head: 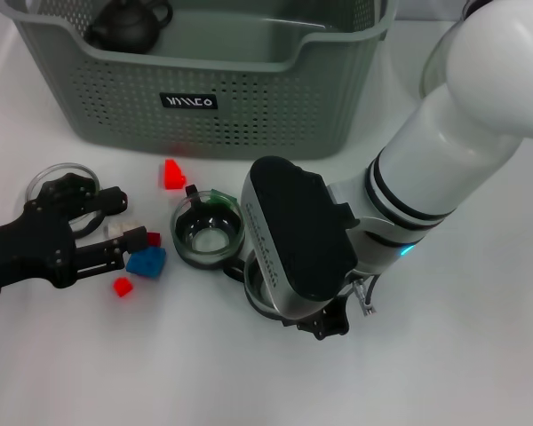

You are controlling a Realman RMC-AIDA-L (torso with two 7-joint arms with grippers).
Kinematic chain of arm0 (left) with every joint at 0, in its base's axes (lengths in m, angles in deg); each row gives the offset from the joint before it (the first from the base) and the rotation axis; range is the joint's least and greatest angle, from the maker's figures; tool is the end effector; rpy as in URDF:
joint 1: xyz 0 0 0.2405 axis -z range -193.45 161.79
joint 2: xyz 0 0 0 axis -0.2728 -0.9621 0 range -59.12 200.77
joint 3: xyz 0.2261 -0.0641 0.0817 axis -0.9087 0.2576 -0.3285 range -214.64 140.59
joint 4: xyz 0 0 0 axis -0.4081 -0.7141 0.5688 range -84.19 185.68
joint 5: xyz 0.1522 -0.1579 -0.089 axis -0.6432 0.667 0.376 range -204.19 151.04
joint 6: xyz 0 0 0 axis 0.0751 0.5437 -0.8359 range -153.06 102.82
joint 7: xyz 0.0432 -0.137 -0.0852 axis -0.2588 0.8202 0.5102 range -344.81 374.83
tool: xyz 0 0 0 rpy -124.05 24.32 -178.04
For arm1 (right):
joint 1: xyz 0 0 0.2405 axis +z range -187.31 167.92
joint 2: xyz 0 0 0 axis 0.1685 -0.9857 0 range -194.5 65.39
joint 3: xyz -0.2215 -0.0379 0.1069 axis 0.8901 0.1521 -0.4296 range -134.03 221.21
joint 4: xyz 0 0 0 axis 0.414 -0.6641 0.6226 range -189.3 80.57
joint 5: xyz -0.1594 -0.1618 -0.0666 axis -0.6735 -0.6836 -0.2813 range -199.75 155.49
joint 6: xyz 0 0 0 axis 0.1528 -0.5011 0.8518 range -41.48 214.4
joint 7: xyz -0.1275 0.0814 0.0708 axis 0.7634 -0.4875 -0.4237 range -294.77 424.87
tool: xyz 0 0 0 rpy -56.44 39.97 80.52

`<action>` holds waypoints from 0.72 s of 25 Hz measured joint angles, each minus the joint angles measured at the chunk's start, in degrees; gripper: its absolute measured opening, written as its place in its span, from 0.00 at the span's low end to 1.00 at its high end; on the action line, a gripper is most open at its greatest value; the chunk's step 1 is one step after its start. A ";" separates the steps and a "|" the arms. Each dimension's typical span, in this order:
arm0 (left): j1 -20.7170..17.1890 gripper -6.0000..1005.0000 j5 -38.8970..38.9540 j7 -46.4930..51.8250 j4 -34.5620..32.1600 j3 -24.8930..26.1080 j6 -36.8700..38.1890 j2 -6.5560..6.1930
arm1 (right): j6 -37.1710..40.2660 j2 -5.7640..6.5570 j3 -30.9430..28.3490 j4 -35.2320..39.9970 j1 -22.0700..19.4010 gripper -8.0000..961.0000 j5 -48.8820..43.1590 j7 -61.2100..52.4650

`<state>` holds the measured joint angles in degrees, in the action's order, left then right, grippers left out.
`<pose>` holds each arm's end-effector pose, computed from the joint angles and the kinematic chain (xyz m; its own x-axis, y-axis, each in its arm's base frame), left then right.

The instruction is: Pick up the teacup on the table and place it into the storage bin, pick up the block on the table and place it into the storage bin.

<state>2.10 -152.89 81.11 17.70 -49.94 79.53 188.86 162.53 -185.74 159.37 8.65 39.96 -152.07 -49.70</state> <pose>-0.3470 0.2517 0.0190 0.6576 0.3641 0.6595 0.6007 -0.7817 -0.1674 0.0964 0.3075 -0.1714 0.8470 0.3532 0.3973 0.2878 -0.9330 0.2160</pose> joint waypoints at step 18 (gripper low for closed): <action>-0.39 0.74 -0.08 -0.01 0.00 0.39 -0.09 0.00 | 22.37 0.91 -47.44 13.37 -10.12 0.07 23.60 11.92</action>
<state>1.71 -152.97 81.10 17.70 -49.55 79.44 188.86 184.90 -184.84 111.94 22.03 29.83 -128.47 -37.78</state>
